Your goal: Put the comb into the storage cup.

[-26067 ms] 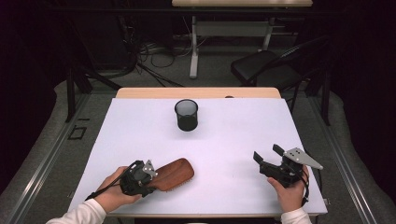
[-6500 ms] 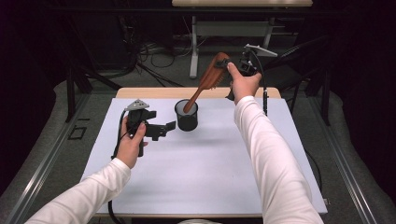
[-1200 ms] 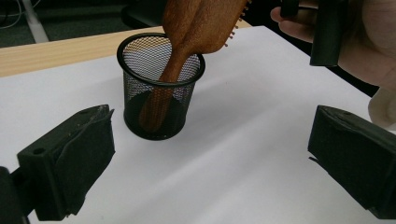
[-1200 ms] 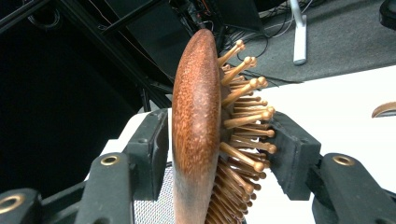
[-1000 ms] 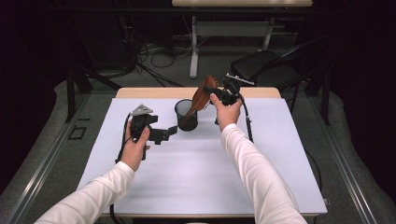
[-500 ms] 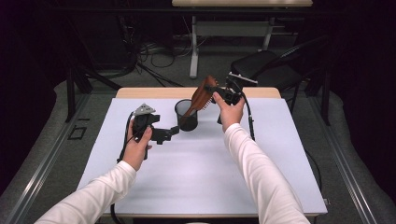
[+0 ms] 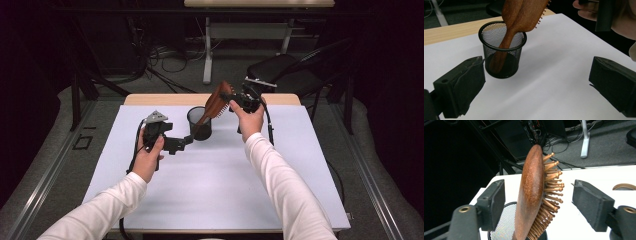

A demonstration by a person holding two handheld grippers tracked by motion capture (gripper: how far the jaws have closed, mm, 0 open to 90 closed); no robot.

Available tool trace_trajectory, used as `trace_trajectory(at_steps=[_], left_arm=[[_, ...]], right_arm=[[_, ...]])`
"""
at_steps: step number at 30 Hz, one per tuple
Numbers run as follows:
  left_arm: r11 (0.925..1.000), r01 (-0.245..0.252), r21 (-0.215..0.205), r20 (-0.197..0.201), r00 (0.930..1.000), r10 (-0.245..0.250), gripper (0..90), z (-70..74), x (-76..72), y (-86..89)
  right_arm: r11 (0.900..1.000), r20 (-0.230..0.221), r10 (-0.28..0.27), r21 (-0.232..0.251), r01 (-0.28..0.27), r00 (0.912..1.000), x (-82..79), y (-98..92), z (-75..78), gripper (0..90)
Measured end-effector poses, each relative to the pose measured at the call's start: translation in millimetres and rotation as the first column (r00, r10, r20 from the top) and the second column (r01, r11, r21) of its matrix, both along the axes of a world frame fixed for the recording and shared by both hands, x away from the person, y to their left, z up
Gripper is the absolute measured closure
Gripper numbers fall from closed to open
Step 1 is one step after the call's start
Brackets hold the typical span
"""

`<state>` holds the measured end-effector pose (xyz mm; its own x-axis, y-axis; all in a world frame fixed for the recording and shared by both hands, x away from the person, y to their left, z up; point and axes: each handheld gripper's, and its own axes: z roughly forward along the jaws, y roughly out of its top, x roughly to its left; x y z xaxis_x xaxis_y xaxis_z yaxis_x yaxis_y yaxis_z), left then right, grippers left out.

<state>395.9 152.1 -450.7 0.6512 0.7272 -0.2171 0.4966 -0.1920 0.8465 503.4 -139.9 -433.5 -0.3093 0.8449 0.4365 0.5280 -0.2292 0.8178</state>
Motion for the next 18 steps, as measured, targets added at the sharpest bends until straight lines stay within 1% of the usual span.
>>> trace_trajectory(at_steps=[3, 5, 6, 8, 9, 15, 18], left_arm=[[1.0, -0.003, -0.001, 0.001, 1.0, 0.003, 0.6, 0.1, -0.1, 0.3], [1.0, -0.002, 0.002, 0.0, 1.0, 0.002, 0.6, 0.2, -0.1, 0.2], [1.0, -0.001, 0.002, -0.001, 1.0, 0.001, 0.6, 0.3, 0.0, 0.1], [1.0, -0.002, 0.002, 0.0, 1.0, 0.002, 0.6, 0.8, 0.4, -0.3], [1.0, -0.004, -0.001, 0.001, 1.0, 0.004, 0.5, 1.1, 0.7, -0.7], [1.0, 0.004, 0.003, -0.004, 1.0, -0.004, 0.5, 0.8, 3.4, -2.0], [1.0, 0.003, -0.001, -0.008, 1.0, -0.003, 0.5, 0.1, 4.6, -2.9]], right_arm=[[0.999, 0.021, -0.016, -0.04, 0.017, 0.9996, -1.5, -0.7, 2.2, 20.5], [0.995, 0.047, -0.036, -0.088, 0.04, 0.9982, -3.0, -1.1, 3.5, 17.3], [0.993, 0.054, -0.035, -0.109, 0.041, 0.9979, -3.4, -1.8, 4.1, 17.2], [0.994, 0.03, -0.03, -0.106, 0.033, 0.9991, -3.9, -3.2, 5.0, 14.5], [0.993, 0.024, -0.027, -0.112, 0.03, 0.9993, -4.1, -4.1, 5.5, 14.6], [0.986, 0.001, 0.003, -0.167, -0.003, 1.0, -6.8, -7.2, 8.6, 14.0], [0.984, -0.017, 0.015, -0.18, -0.018, 0.9997, -7.8, -7.5, 9.2, 9.0]])
